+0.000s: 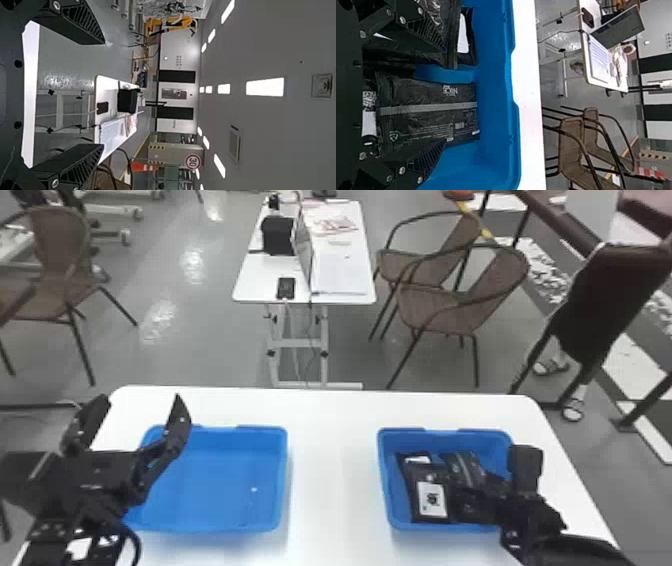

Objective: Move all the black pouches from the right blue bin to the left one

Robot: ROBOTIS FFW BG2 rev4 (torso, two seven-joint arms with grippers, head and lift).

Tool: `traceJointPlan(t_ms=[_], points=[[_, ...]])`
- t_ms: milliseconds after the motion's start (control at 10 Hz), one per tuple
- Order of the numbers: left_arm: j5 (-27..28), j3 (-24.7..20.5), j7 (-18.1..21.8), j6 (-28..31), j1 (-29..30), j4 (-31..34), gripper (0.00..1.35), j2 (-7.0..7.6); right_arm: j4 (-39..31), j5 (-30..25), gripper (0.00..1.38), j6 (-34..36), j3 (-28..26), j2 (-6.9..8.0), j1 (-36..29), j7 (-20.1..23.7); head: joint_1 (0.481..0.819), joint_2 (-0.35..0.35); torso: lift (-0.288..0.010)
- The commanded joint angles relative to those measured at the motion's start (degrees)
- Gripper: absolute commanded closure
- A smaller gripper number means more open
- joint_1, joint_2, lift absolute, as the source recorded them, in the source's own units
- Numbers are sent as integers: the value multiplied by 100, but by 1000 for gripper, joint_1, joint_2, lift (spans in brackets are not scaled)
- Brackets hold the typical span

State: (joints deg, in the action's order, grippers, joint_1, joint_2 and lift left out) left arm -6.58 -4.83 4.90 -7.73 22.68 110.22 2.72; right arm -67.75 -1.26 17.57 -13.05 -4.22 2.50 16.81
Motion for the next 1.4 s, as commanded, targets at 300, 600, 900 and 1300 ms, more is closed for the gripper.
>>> traceJointPlan(t_ms=[300,600,900,1300], points=[[-1,-27,2,-9,26,0,98,-26,-81,-480,246,406,-101,35,-39,-424,695,-80,0],[8,-44,11,8,35,0,98,-18,174,-550,398,450,-154,26,224,-486,695,-102,0],[8,-44,11,-9,35,-9,98,-35,473,-41,889,458,-137,-18,233,-442,695,-98,0],[8,-53,11,-53,44,-27,98,-70,-415,311,1332,230,-49,105,-338,-433,695,-81,0]])
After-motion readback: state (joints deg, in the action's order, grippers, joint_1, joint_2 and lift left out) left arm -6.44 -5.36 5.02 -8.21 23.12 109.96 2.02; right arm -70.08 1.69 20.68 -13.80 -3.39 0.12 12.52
